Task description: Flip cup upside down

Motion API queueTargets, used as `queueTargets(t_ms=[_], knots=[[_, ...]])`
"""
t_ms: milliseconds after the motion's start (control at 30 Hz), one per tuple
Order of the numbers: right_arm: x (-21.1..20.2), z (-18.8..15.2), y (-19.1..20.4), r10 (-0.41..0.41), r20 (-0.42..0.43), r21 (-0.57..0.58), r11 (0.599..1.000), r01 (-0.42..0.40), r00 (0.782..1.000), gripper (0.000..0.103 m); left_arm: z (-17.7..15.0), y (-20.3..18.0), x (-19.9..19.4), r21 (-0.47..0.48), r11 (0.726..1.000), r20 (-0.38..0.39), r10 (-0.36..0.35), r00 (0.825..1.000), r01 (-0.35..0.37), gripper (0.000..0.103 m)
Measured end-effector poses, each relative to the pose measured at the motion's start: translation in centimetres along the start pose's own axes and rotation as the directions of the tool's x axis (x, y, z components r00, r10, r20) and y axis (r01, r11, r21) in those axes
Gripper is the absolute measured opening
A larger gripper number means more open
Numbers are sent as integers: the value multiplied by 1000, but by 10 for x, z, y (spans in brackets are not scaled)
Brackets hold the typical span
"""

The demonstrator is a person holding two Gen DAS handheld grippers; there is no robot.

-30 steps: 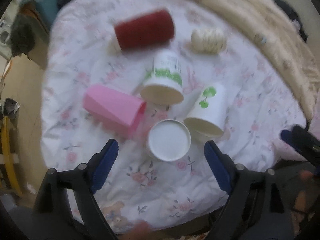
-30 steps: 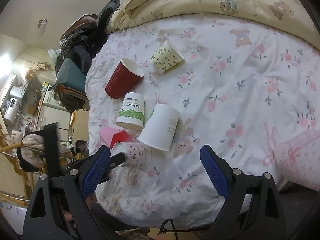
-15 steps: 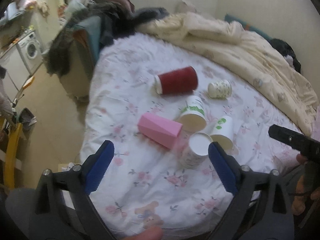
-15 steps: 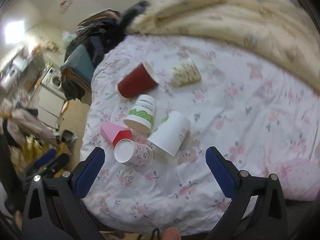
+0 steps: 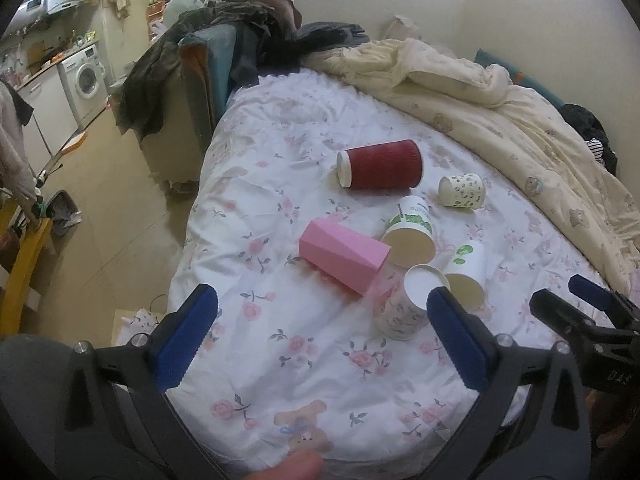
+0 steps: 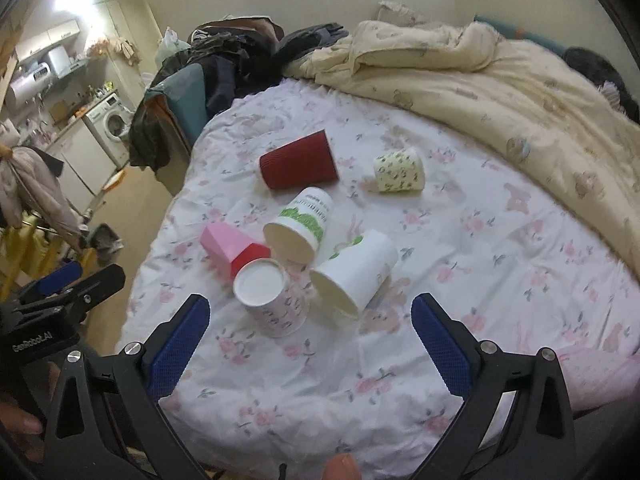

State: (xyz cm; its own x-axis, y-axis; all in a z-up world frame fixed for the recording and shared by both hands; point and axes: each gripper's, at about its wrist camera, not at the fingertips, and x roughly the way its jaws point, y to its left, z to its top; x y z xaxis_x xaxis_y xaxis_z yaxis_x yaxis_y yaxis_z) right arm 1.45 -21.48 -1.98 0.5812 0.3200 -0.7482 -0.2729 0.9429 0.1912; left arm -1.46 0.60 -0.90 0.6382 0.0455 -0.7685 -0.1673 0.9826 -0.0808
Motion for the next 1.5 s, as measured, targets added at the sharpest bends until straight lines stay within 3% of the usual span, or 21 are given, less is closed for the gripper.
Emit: queueTargets(t_ms=[267,1500], knots=[[7,0,-1,-17,-17,0,1000,17,1000,103,-4,-5,4,7,999,-30,-31,999,31,103],[7,0,-1,-18,-19,0,1000,18,1000,103,-3,-7,1,8,1000,-23,-29,999,30,103]])
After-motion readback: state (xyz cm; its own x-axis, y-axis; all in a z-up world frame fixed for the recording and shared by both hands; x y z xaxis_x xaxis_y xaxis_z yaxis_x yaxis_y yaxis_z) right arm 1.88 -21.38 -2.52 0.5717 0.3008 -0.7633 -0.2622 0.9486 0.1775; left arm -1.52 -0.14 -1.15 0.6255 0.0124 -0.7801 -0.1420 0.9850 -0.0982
